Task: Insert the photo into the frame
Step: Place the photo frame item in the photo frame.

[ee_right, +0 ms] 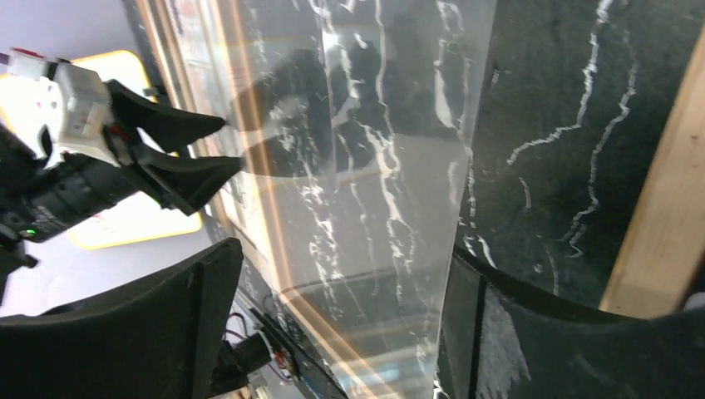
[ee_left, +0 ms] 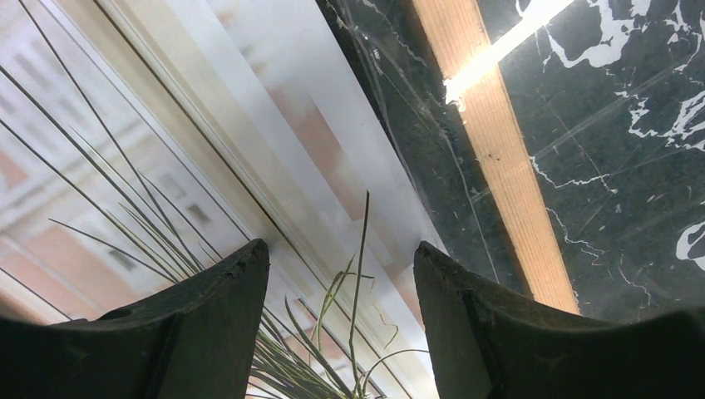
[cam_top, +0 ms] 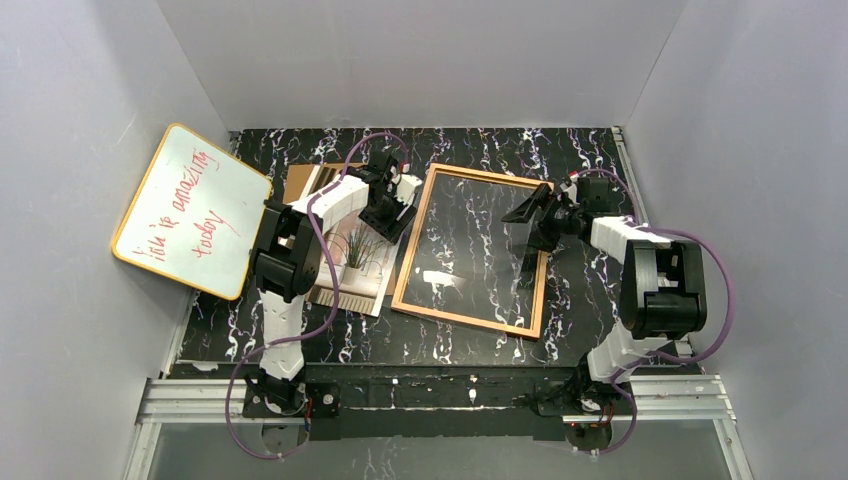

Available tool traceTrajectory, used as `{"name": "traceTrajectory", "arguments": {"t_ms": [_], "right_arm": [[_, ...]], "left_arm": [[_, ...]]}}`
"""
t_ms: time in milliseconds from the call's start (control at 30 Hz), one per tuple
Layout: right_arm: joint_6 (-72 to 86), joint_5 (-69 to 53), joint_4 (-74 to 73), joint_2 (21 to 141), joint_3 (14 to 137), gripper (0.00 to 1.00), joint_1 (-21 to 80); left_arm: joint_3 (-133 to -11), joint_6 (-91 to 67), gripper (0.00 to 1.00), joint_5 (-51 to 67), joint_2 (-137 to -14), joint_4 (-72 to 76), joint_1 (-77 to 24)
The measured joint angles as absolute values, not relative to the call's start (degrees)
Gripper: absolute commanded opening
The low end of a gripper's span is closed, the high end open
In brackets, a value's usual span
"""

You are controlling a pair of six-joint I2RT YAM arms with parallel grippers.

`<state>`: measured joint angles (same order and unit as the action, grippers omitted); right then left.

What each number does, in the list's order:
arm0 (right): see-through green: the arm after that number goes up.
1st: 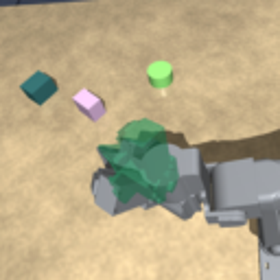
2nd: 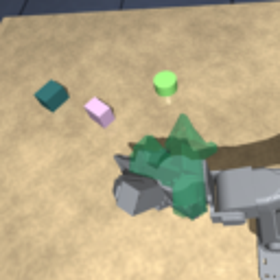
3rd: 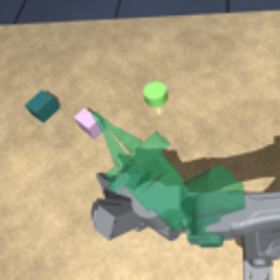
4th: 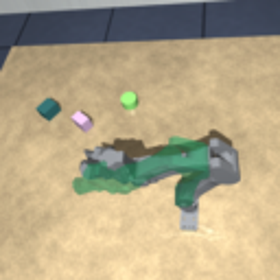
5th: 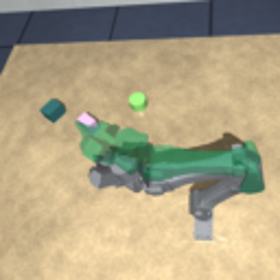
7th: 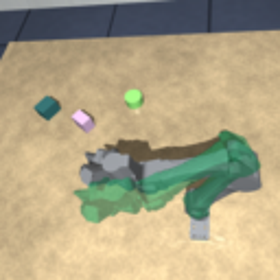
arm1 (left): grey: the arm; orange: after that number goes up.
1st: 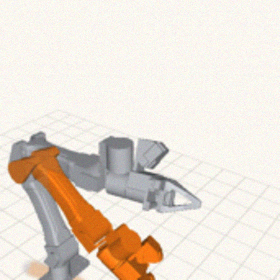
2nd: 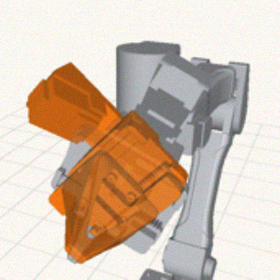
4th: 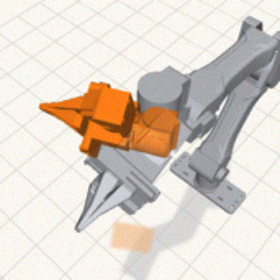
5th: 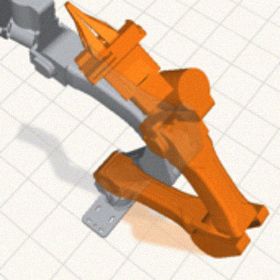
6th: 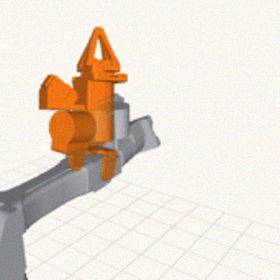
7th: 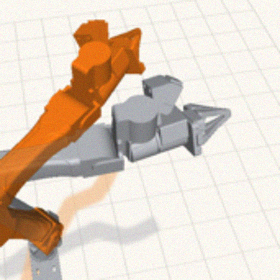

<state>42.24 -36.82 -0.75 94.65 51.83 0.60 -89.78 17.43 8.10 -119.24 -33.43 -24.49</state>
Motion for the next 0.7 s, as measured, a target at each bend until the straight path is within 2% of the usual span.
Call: {"name": "traceTrajectory", "arguments": {"t_ms": [333, 533, 700], "right_arm": [[38.5, -27.8, -10.2, 95.2, 52.2, 0.99, 0.6], [35.1, -20.5, -21.4, 95.2, 58.0, 0.99, 1.1], [34.1, -18.1, -26.7, 91.4, 56.9, 0.99, 3.6]], "left_arm": [[-89.8, 17.5, 0.61, 7.9, -119.2, -33.4, -24.5], [-89.7, 17.6, 0.61, 7.9, -119.2, -33.4, -24.5], [-89.7, 17.6, 0.61, 7.9, -119.2, -33.3, -24.5]]}}
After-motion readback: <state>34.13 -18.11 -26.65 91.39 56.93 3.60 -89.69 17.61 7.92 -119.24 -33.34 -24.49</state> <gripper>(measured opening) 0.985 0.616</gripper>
